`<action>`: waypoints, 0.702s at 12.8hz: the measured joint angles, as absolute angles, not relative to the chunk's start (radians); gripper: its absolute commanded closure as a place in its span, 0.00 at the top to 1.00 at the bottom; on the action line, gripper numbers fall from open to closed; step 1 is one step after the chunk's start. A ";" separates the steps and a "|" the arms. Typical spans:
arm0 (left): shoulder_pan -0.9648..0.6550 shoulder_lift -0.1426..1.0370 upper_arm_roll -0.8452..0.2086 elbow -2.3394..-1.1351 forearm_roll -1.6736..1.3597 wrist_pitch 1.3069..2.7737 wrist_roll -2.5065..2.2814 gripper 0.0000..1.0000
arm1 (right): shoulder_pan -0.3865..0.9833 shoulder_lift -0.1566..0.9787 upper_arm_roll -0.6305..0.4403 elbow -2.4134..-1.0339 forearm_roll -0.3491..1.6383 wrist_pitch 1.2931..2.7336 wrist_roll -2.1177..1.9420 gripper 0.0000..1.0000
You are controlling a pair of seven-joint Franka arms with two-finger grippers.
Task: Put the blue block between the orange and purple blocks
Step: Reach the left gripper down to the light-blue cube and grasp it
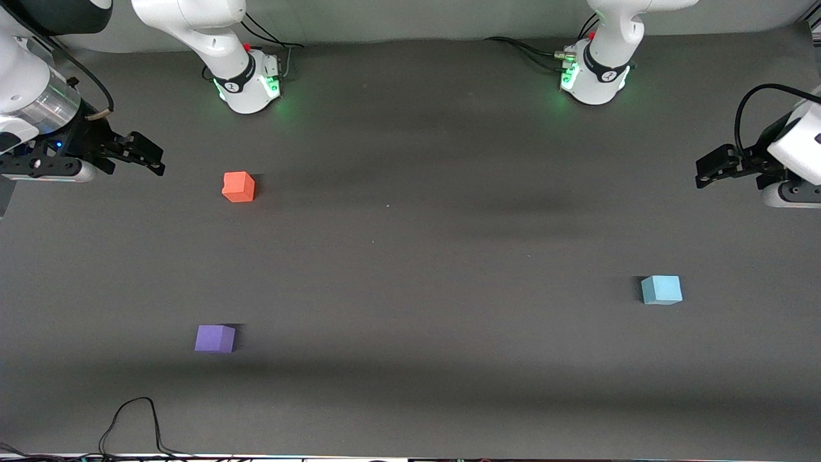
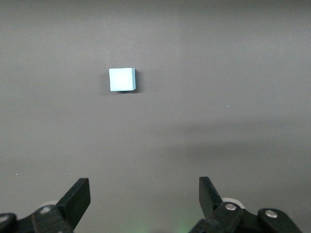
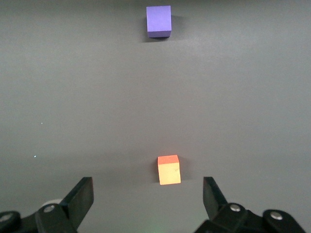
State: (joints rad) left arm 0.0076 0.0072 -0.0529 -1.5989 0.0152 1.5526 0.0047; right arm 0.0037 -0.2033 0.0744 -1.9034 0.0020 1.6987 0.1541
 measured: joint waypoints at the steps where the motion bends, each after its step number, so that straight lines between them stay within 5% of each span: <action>1: 0.007 0.007 -0.053 -1.599 0.015 1.552 0.005 1.00 | 0.004 -0.202 0.074 -1.905 0.002 1.704 0.154 1.00; 9: 0.072 0.026 -0.030 -1.604 0.002 1.544 0.130 1.00 | 0.004 -0.187 0.073 -1.911 0.002 1.745 0.154 1.00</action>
